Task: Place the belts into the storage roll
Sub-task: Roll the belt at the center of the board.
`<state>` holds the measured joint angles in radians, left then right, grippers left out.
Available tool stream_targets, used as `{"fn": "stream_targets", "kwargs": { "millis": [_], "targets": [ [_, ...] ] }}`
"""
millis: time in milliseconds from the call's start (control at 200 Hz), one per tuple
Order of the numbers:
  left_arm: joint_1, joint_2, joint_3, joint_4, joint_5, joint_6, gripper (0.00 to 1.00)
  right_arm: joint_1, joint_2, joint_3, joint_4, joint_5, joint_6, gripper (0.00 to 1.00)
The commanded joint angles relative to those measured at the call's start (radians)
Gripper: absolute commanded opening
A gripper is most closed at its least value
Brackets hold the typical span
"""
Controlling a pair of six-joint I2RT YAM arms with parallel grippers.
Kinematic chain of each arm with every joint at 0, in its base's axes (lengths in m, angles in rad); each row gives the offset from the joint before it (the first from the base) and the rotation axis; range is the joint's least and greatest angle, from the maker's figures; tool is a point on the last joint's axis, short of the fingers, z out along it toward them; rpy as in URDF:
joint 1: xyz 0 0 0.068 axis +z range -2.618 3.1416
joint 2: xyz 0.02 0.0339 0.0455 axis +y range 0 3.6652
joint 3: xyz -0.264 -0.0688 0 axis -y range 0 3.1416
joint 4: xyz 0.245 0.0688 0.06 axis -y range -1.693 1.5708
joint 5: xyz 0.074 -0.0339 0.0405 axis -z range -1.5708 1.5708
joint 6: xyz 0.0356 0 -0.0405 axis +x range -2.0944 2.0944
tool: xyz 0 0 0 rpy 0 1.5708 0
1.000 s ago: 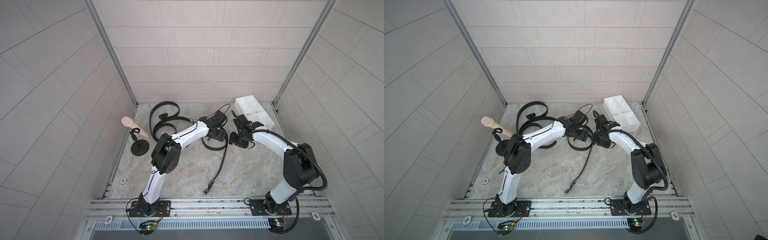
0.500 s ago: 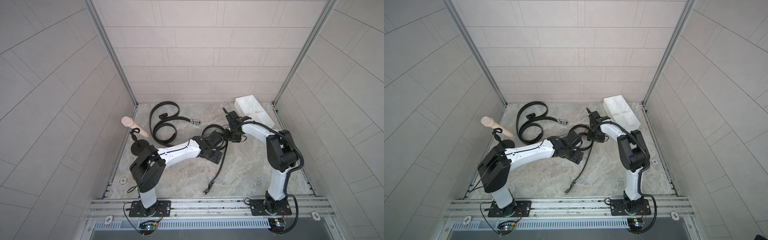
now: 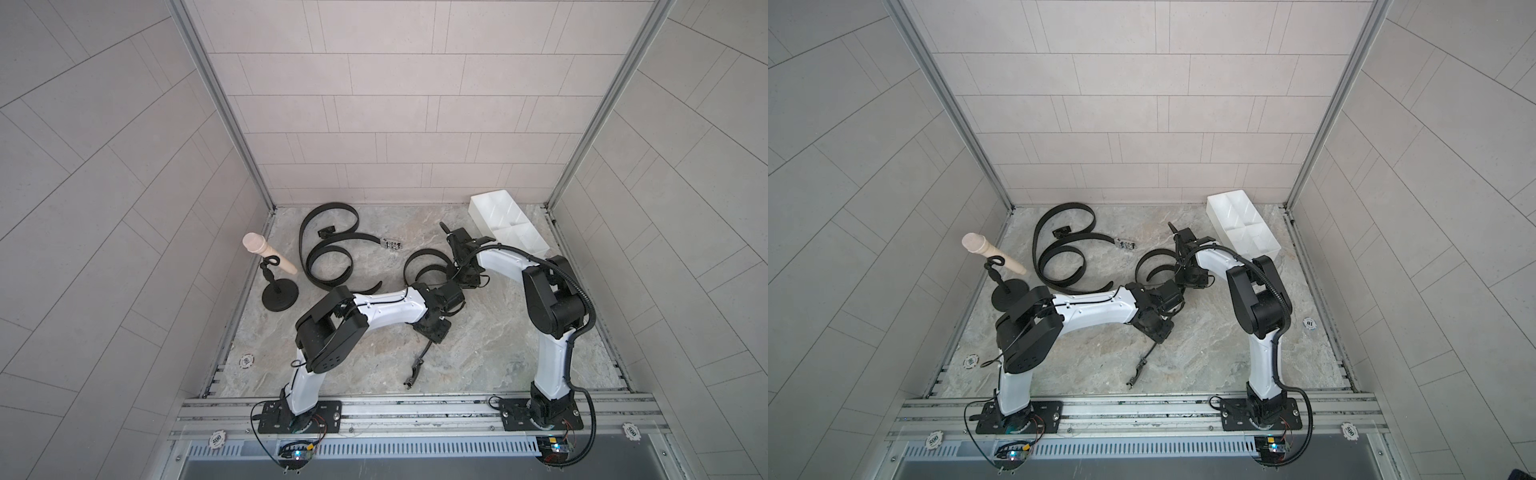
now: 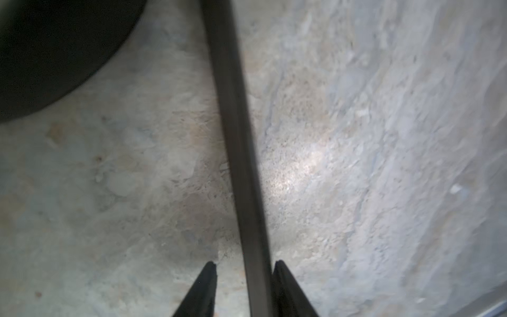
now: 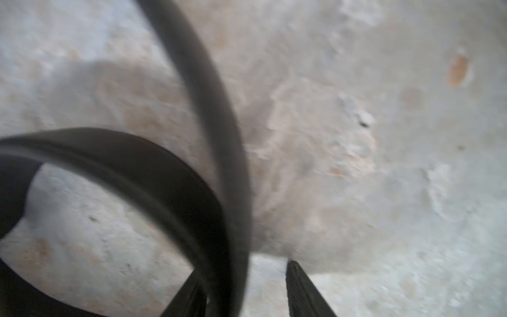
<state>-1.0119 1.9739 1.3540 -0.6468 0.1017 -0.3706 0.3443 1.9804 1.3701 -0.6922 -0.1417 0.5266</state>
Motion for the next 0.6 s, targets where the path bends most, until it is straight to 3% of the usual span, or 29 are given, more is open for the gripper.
{"fn": "stream_targets", "kwargs": {
  "millis": [0, 120, 210, 360, 596],
  "targets": [
    [0.014, -0.030, -0.039, -0.080, -0.073, 0.017, 0.25, -0.037, -0.019, -0.087, -0.065, 0.044, -0.007, 0.47],
    [0.081, -0.083, -0.116, -0.089, -0.116, 0.035, 0.08, -0.077, -0.063, -0.147, -0.078, 0.059, -0.024, 0.44],
    [0.140, -0.111, -0.155, -0.092, -0.150, 0.050, 0.00, -0.096, -0.073, -0.169, -0.092, 0.072, -0.040, 0.40],
    [0.213, -0.122, -0.174, -0.087, -0.189, 0.052, 0.00, -0.100, -0.060, -0.160, -0.138, 0.124, -0.071, 0.24],
    [0.297, -0.125, -0.188, -0.068, -0.229, 0.030, 0.00, -0.102, -0.029, -0.131, -0.210, 0.208, -0.125, 0.22]
  ]
}}
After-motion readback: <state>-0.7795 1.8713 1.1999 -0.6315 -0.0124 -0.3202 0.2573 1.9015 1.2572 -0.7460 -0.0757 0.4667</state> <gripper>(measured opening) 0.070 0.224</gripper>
